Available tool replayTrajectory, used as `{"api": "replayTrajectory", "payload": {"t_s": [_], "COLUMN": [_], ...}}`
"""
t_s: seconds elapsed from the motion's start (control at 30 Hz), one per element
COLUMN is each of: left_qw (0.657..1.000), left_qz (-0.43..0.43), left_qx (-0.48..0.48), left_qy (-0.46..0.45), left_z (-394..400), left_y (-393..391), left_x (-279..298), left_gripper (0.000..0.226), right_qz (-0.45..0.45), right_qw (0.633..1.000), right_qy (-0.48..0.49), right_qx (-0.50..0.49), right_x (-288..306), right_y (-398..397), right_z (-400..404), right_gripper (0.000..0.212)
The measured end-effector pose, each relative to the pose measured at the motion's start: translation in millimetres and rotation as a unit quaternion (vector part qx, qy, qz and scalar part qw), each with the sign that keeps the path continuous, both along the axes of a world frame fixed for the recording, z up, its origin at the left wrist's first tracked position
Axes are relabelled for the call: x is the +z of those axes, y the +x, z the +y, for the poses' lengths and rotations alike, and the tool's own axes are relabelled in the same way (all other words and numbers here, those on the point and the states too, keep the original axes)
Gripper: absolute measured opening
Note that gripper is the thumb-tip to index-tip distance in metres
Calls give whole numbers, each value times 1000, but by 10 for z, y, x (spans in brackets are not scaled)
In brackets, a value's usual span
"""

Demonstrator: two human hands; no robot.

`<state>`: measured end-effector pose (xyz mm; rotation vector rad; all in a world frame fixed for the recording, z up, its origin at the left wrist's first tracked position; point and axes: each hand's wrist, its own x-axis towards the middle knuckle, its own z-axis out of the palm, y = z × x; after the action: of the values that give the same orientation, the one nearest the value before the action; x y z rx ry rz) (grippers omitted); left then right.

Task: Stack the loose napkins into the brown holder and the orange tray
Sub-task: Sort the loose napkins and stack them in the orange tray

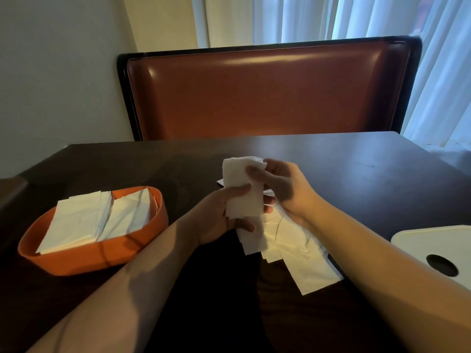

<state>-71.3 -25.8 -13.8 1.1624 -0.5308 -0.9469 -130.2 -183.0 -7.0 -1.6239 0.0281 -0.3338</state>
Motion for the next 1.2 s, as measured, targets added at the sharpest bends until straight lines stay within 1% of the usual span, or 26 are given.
{"api": "replayTrajectory", "payload": {"t_s": [0.07, 0.1, 0.17, 0.2, 0.23, 0.3, 0.37, 0.4, 0.43, 0.47, 0.53, 0.63, 0.7, 0.77, 0.87, 0.93, 1.03, 1.1, 1.17, 1.2], "left_qw": [1000, 1000, 998, 996, 992, 982, 972, 969, 967, 966, 965, 965, 966, 967, 967, 966, 965, 964, 964, 964], "left_qz": [17, 22, 25, 24, 22, 28, 47, 56, 64, 69, 66, 55, 55, 59, 61, 60, 61, 63, 61, 60], "left_qx": [-4, 5, 50, 80, 111, 169, 211, 224, 230, 233, 238, 245, 243, 238, 236, 241, 244, 246, 247, 249], "left_qy": [-7, -14, -30, -41, -53, -76, -90, -93, -93, -92, -87, -78, -73, -71, -73, -75, -75, -76, -74, -72], "left_z": [-9, -14, -23, -26, -27, -31, -34, -37, -40, -38, -34, -40, -45, -47, -45, -43, -32, -28, -28, -27], "left_y": [-16, -11, 29, 55, 80, 110, 123, 127, 128, 127, 121, 112, 115, 119, 122, 129, 142, 147, 153, 157], "left_x": [1, -4, -27, -37, -46, -50, -51, -52, -47, -41, -24, -10, -11, -14, -25, -33, -43, -46, -47, -49], "left_gripper": [29, 28, 30, 32, 31, 25, 15, 13, 11, 11, 10, 7, 8, 10, 11, 12, 15, 16, 17, 18], "right_qz": [-16, -32, -62, -57, -35, 41, 101, 116, 118, 118, 110, 99, 87, 73, 77, 97, 128, 151, 165, 166], "right_qw": [999, 995, 973, 961, 952, 940, 919, 907, 899, 894, 888, 860, 841, 832, 846, 848, 839, 831, 845, 856], "right_qy": [-44, -89, -196, -239, -271, -321, -378, -404, -421, -430, -440, -488, -518, -533, -518, -516, -522, -530, -503, -485], "right_qx": [-2, -28, -102, -127, -136, -108, -48, -30, -27, -38, -75, -112, -132, -137, -96, -79, -85, -76, -68, -70], "right_x": [33, 39, 6, -34, -77, -152, -187, -193, -194, -194, -198, -197, -171, -170, -218, -238, -198, -156, -112, -97], "right_y": [0, 12, 59, 82, 90, 72, 57, 60, 66, 77, 95, 99, 86, 80, 103, 160, 224, 207, 158, 139], "right_z": [-41, -83, -223, -312, -388, -461, -450, -438, -420, -405, -390, -349, -309, -256, -168, -166, -202, -212, -227, -246], "right_gripper": [28, 28, 28, 28, 27, 26, 46, 57, 64, 65, 56, 40, 38, 45, 60, 72, 89, 94, 92, 88]}}
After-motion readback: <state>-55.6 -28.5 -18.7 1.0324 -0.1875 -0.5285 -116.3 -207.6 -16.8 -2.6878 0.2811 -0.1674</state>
